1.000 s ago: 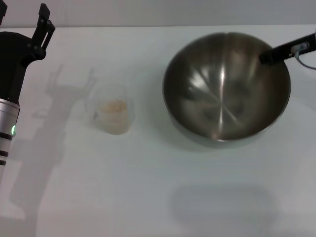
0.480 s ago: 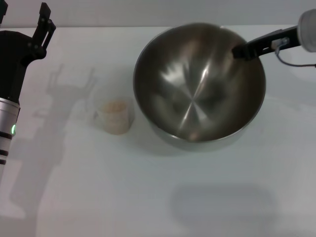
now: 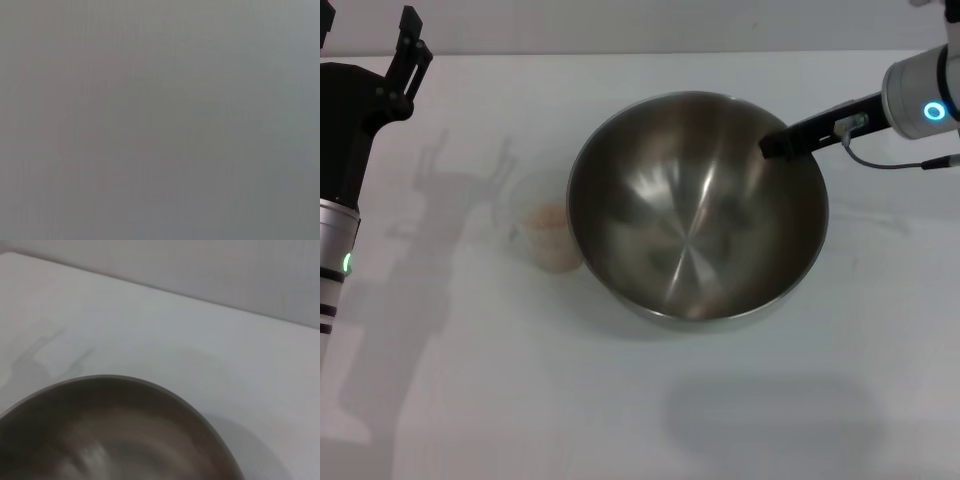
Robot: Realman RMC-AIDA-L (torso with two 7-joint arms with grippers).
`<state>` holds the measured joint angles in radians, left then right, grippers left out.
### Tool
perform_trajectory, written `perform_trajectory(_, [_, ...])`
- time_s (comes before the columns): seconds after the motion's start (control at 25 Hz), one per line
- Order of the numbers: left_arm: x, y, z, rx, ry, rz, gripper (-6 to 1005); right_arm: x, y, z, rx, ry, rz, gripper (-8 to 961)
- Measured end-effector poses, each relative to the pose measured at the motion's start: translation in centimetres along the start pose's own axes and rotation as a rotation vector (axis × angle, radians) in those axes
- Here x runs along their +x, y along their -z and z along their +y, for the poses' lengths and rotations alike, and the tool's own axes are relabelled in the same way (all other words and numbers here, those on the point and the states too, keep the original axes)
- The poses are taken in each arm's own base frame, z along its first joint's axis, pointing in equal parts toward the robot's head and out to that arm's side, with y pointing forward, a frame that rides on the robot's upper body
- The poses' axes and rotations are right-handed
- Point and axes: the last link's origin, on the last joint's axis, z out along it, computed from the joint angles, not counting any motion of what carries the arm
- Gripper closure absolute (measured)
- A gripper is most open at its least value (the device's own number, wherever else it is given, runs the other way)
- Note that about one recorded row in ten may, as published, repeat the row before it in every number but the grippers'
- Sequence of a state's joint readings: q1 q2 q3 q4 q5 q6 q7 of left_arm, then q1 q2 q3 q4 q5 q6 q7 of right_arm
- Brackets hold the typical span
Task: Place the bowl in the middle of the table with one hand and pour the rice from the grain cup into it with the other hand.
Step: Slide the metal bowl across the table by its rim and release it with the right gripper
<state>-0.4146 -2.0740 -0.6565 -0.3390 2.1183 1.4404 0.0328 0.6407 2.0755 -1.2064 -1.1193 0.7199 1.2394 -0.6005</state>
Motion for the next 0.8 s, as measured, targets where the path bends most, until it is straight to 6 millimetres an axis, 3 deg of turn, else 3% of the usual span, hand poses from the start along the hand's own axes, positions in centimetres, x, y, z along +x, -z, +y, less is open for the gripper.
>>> perform_trajectory(0.8, [-0.12, 0.41, 0.1, -0.003, 0.006, -0.008, 242, 0.8, -0.96, -0.15, -0.006, -0.037, 0.049, 937])
